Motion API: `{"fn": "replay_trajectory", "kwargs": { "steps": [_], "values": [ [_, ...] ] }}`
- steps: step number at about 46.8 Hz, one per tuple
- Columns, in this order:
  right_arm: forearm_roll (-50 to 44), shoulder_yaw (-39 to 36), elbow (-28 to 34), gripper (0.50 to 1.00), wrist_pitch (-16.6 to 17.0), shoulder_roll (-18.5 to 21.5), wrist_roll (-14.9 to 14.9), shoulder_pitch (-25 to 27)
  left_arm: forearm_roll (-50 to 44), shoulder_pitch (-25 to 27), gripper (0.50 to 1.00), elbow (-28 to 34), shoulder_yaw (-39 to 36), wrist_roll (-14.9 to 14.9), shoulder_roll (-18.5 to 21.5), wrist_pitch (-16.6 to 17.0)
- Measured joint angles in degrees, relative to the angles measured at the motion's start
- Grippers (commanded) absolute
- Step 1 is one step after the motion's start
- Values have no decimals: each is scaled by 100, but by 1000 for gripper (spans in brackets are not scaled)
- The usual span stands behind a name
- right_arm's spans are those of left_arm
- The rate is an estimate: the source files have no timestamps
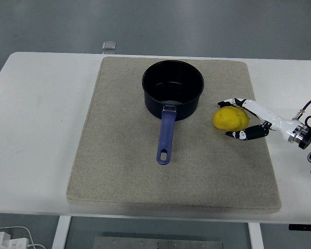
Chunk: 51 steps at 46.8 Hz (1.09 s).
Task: Put the potato in the blue pot
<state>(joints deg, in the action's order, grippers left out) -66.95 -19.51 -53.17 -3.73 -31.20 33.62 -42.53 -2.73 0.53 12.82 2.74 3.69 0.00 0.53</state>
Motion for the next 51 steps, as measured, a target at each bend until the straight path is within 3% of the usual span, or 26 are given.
{"fn": "replay_trajectory", "kwargs": {
  "steps": [6,51],
  "values": [
    [38,-13,0,500,-213,3,-4,-7,0,-1,994,1,-1,0,0,0],
    [60,-62,0,500,-227,3,-9,-54,9,0,992,1,-1,-1,0,-2]
  ]
}}
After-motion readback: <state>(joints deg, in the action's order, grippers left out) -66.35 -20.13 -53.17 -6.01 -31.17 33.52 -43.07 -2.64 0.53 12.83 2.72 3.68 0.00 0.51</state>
